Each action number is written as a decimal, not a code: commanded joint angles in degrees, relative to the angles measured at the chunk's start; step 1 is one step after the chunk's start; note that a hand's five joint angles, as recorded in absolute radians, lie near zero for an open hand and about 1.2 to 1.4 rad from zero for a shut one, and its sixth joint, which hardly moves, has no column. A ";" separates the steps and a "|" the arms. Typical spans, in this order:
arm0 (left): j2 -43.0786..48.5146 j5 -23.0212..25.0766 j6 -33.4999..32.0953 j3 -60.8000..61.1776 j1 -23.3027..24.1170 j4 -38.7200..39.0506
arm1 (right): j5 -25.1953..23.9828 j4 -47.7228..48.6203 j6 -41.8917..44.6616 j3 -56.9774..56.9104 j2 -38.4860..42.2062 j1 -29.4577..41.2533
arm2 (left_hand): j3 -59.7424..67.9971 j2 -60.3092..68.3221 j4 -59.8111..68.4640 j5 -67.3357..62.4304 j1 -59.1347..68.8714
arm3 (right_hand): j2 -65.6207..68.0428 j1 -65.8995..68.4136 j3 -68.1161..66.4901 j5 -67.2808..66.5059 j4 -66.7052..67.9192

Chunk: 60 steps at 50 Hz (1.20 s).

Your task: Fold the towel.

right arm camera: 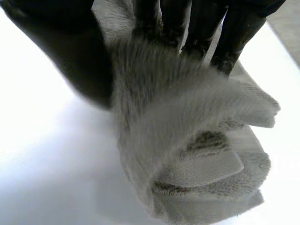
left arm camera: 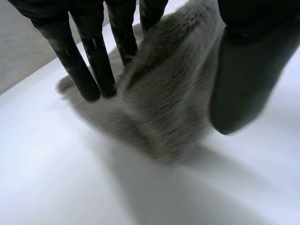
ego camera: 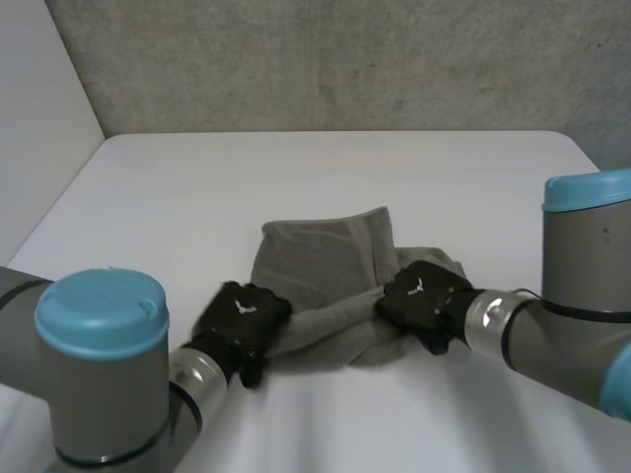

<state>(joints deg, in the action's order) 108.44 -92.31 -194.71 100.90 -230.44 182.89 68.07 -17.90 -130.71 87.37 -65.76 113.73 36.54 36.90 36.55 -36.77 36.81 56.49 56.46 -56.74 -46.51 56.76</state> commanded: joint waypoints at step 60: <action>26.13 11.27 -0.51 -43.69 0.95 -14.40 | -6.78 21.07 -27.50 14.83 -16.74 -9.75 | -16.74 -17.10 -16.75 26.97 -17.00 | 23.51 23.54 -23.26 -23.49 23.24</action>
<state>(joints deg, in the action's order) 136.03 -81.11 -197.53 55.03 -229.61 168.36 68.55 2.13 -158.59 96.36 -69.98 104.22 21.38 21.28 21.26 -21.74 21.23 75.24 75.60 -76.07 -66.69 76.19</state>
